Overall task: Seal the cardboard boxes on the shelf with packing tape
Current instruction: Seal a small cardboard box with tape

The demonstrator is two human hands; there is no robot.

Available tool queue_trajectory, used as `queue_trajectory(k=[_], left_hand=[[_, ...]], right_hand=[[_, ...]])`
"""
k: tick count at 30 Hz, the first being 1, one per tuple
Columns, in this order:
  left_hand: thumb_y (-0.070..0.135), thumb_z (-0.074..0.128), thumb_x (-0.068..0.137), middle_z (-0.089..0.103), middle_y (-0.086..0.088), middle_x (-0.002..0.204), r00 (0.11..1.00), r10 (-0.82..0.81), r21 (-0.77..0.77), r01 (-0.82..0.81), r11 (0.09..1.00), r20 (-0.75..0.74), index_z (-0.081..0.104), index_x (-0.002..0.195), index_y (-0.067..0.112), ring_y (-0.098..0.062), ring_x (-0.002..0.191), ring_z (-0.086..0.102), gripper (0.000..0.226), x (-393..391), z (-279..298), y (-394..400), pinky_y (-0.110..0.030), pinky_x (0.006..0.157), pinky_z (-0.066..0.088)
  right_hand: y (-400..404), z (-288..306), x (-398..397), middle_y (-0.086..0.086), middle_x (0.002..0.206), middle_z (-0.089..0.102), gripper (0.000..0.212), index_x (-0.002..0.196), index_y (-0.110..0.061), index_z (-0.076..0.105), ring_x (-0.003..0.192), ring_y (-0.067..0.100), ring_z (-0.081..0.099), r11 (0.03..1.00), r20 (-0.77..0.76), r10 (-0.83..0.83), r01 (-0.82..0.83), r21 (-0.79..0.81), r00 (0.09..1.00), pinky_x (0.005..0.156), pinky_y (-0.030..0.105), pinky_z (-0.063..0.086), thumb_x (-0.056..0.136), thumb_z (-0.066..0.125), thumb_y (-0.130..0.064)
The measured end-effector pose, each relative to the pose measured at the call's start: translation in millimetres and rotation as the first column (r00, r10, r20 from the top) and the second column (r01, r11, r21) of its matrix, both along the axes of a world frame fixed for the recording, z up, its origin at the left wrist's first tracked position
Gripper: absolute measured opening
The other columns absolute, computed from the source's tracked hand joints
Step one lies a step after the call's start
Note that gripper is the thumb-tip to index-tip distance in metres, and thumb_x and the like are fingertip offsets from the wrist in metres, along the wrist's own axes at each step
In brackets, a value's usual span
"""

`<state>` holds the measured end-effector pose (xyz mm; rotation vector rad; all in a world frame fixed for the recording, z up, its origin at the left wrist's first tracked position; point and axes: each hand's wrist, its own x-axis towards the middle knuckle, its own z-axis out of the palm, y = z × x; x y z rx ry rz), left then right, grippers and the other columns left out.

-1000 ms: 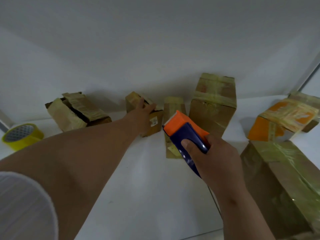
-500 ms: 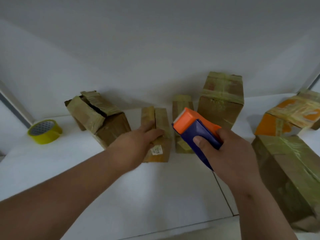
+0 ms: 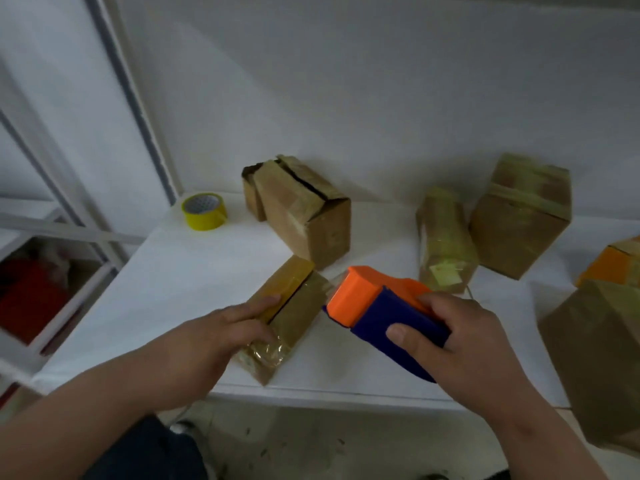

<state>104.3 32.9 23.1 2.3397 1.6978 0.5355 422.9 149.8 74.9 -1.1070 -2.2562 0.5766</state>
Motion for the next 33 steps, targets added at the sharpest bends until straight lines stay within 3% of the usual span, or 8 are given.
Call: queue_trajectory(k=[3,6,8,12,17,23,28,33], left_hand=[[-0.006,0.045,0.075,0.038,0.029,0.146,0.971,0.107,-0.158,-0.074,0.985,0.214,0.062,0.095,0.047,0.006,0.133,0.039,0.059,-9.3,11.0,-0.8,-0.016,0.103,0.036],[0.032,0.053,0.078,0.048,0.022,0.129,0.922,0.246,-0.307,-0.152,0.940,0.298,0.053,0.092,0.041,-0.006,0.114,0.052,0.016,-8.8,20.0,7.6,-0.032,0.094,0.046],[0.055,0.063,0.069,0.042,0.020,0.120,0.899,0.327,-0.329,-0.227,0.917,0.292,0.045,0.095,0.040,-0.014,0.101,0.055,0.034,-7.7,18.0,10.3,-0.035,0.085,0.052],[0.033,0.077,0.068,0.051,0.005,0.118,0.818,0.402,-0.452,-0.199,0.869,0.411,0.040,0.113,0.039,-0.018,0.098,0.061,0.058,-7.1,17.1,11.9,-0.037,0.078,0.058],[0.016,0.075,0.075,0.044,0.023,0.135,0.883,0.322,-0.504,-0.117,0.856,0.342,0.052,0.123,0.039,0.000,0.112,0.053,0.057,-6.0,30.3,20.4,-0.012,0.086,0.046],[0.002,0.063,0.084,0.044,0.025,0.139,0.851,0.359,-0.458,-0.162,0.874,0.384,0.058,0.120,0.040,0.002,0.127,0.042,0.052,3.1,45.1,26.5,-0.016,0.102,0.039],[0.047,0.063,0.090,0.061,0.023,0.123,0.628,0.431,-0.409,-0.191,0.892,0.648,0.063,0.118,0.042,0.010,0.114,0.053,0.029,27.0,62.0,9.5,-0.014,0.096,0.043],[0.065,0.060,0.072,0.072,0.005,0.111,0.333,0.534,-0.556,-0.035,0.831,0.777,0.069,0.116,0.026,-0.010,0.107,0.065,0.059,43.7,71.6,-0.5,-0.028,0.098,0.047]], right_hand=[[-12.1,7.1,-11.1,-0.014,0.079,0.065,0.040,0.081,-0.031,0.061,0.067,0.004,0.062,0.997,-0.001,0.051,-0.051,-0.056,0.999,0.051,0.018,0.047,0.070,0.059,-0.069],[-19.0,14.8,-19.4,-0.009,0.077,0.066,0.038,0.082,-0.028,0.062,0.072,0.004,0.062,0.995,0.016,0.068,-0.067,-0.069,0.998,0.053,0.020,0.048,0.075,0.061,-0.065],[-22.7,20.8,-23.2,-0.006,0.069,0.066,0.042,0.083,-0.027,0.063,0.073,0.004,0.061,0.995,0.045,0.070,-0.066,-0.081,0.997,0.055,0.025,0.051,0.068,0.055,-0.066],[-26.6,29.4,-25.7,-0.011,0.068,0.066,0.036,0.080,-0.037,0.059,0.075,0.001,0.061,0.993,0.071,0.055,-0.047,-0.107,0.996,0.057,0.025,0.050,0.061,0.050,-0.067],[-29.4,37.3,-24.8,-0.026,0.088,0.064,0.042,0.082,-0.039,0.060,0.075,0.001,0.063,0.987,0.103,0.072,-0.056,-0.151,0.992,0.056,0.027,0.053,0.067,0.056,-0.078],[-31.6,47.7,-25.9,-0.024,0.084,0.067,0.065,0.097,-0.049,0.059,0.075,0.004,0.067,0.971,0.085,0.126,-0.105,-0.215,0.988,0.053,0.030,0.057,0.049,0.050,-0.092],[-30.7,57.3,-25.6,-0.015,0.083,0.070,0.067,0.097,-0.049,0.061,0.072,0.009,0.068,0.947,0.013,0.177,-0.166,-0.273,0.984,0.053,0.026,0.056,0.050,0.050,-0.094],[-33.2,70.1,-31.8,-0.012,0.080,0.073,0.064,0.096,-0.045,0.065,0.067,0.005,0.068,0.912,-0.052,0.249,-0.253,-0.324,0.967,0.054,0.015,0.052,0.051,0.056,-0.090]])
